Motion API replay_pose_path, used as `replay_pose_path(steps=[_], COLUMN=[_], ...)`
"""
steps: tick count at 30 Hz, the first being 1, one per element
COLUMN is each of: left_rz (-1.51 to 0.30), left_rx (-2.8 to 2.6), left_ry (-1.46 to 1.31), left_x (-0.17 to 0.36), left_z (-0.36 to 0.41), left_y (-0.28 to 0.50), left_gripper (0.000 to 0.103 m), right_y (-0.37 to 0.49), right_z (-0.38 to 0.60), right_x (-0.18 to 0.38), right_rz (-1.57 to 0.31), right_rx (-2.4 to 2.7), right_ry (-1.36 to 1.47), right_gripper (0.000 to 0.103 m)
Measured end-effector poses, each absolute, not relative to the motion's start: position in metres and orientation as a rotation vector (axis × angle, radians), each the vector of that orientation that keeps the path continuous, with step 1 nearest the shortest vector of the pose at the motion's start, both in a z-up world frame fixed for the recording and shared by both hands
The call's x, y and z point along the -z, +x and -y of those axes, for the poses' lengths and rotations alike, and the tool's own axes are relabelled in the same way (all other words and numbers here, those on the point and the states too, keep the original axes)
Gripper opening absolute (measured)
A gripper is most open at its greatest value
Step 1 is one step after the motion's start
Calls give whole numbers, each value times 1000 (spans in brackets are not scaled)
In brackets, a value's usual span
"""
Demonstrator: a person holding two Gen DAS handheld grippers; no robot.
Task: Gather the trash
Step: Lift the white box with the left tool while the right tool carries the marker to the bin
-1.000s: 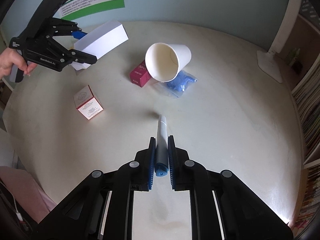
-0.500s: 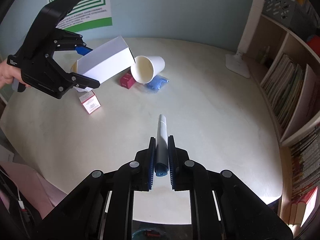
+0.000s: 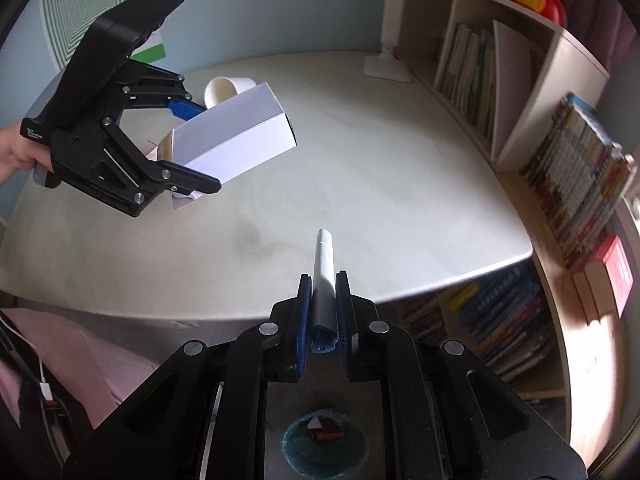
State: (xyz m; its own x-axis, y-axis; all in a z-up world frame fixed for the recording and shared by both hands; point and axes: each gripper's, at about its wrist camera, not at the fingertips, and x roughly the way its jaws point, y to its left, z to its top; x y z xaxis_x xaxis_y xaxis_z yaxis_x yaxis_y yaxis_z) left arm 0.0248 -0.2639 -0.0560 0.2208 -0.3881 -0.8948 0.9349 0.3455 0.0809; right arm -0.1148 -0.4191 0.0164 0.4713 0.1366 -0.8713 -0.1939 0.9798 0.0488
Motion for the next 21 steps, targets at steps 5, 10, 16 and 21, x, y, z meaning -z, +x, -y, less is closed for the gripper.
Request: replay_pose_path(steps=[5, 10, 16, 21], left_rz=[-907, -909, -921, -949], left_rx=[1160, 1268, 1371, 1432], left_ry=[814, 883, 970, 1042], left_x=[64, 72, 90, 112], left_z=[311, 347, 379, 397], left_y=[-20, -68, -121, -158], left_gripper=[63, 63, 63, 63], right_y=[-167, -215, -269, -306], right_z=[449, 473, 491, 501], right_x=[-10, -3, 10, 26], right_rz=[-1082, -1115, -1146, -1170], right_rx=[-106, -18, 79, 148], right_ry=[29, 106, 183, 254], right_gripper=[13, 13, 13, 13])
